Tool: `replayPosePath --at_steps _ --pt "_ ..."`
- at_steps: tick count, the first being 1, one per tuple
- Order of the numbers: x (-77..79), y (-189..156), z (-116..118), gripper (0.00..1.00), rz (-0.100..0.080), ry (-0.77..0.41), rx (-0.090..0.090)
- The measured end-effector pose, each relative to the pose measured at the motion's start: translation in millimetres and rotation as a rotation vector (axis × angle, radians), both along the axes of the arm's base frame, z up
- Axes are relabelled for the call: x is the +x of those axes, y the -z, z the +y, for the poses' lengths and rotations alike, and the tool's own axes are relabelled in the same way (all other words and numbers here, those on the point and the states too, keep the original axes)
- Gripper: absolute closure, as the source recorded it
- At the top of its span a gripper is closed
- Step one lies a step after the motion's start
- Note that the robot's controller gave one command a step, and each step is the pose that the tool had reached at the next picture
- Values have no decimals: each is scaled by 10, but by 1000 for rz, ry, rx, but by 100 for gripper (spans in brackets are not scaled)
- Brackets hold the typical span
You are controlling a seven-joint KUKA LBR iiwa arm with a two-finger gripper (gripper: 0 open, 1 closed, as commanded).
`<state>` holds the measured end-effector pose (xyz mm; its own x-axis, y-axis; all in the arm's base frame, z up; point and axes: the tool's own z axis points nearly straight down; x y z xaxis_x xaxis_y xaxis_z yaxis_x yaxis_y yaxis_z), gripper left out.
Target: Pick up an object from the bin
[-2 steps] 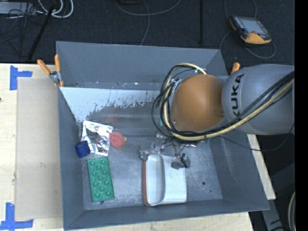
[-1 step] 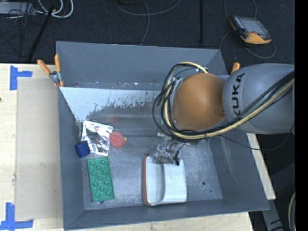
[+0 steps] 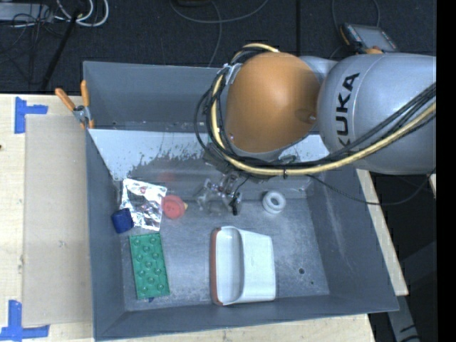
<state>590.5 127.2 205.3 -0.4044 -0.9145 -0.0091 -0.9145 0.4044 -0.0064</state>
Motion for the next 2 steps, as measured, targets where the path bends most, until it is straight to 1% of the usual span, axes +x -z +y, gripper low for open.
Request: replayPosePath --at_steps 1,2 --pt "115 377 -141 100 9 -518 -6" --pt "117 367 -144 0 9 -513 -5"
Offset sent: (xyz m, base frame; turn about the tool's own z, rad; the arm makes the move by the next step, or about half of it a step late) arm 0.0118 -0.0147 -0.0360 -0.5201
